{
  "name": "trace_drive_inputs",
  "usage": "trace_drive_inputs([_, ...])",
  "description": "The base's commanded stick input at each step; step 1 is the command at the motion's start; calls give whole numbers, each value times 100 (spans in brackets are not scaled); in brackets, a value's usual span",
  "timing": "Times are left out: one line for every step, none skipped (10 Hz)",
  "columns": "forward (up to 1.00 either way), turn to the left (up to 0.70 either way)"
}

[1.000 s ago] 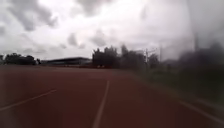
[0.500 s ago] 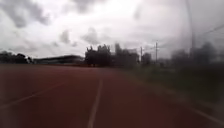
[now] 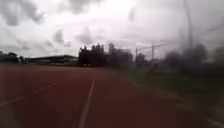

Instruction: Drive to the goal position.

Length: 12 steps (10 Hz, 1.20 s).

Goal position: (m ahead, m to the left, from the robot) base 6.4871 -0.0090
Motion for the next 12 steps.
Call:
trace_drive_inputs([85, 0])
trace_drive_inputs([85, 0])
trace_drive_inputs([85, 0])
trace_drive_inputs([85, 0])
trace_drive_inputs([85, 0])
trace_drive_inputs([85, 0])
trace_drive_inputs([85, 0])
trace_drive_inputs([85, 0])
trace_drive_inputs([85, 0])
trace_drive_inputs([85, 0])
trace_drive_inputs([85, 0])
trace_drive_inputs([85, 12])
